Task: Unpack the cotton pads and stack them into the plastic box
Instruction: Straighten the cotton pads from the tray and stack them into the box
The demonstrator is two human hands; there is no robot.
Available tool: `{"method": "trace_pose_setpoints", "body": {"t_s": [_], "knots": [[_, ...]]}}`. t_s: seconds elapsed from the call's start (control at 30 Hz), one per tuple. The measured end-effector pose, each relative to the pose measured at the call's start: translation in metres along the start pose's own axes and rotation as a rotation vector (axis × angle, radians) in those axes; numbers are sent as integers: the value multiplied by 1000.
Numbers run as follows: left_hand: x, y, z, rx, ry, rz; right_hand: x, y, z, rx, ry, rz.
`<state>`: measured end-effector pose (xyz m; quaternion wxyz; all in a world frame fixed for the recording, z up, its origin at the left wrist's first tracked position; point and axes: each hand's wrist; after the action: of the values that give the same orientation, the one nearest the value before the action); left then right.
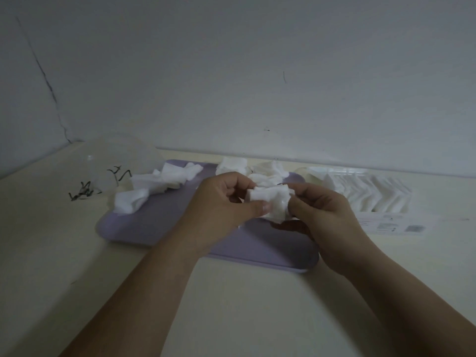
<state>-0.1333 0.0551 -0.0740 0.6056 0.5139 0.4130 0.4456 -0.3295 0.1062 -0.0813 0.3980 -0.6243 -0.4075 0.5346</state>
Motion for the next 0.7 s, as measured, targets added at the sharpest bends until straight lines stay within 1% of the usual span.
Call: {"method": "trace_pose_setpoints", "body": {"t_s": [0.1,0.17,0.2,0.23,0.3,0.33,0.37,0.43,0.47,0.53,0.6,0.7], "knots": [[2,0,-3,-20,-9,-14,0,-5,-2,-67,-25,-29],[1,0,-7,-79,23,-47,1,-5,-4,-46,-43,6],[2,0,-8,-130,53,-75,1,-4,-5,-18,-24,15],[3,0,-9,-216,96,-128,1,-2,-6,22,16,24],[4,-1,-11,-471,162,-352,2,-2,-7,96,87,26],[6,-1,-12,-604,163,-453,2,-4,-7,141,94,24],[7,-2,-14,-717,151,-499,2,-5,-5,209,79,33],[7,-4,-19,-848,134,-468,3,-7,-4,333,30,40],[7,-5,-20,-889,143,-456,4,-7,-5,351,15,37],[6,-7,-23,-911,168,-481,4,-5,-6,350,-8,31],[6,-6,-25,-866,150,-518,4,-4,-7,332,-8,27],[9,0,-26,-774,144,-529,2,-6,-8,160,-57,-36]]}}
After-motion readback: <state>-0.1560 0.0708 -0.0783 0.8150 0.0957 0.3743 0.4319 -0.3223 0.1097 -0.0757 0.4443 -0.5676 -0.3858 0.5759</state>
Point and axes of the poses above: each hand's wrist, its own x-axis away from the middle knuckle, its own z-axis out of the back of the hand, y = z × x, and after that the axes turned 12 degrees about z, right-handed
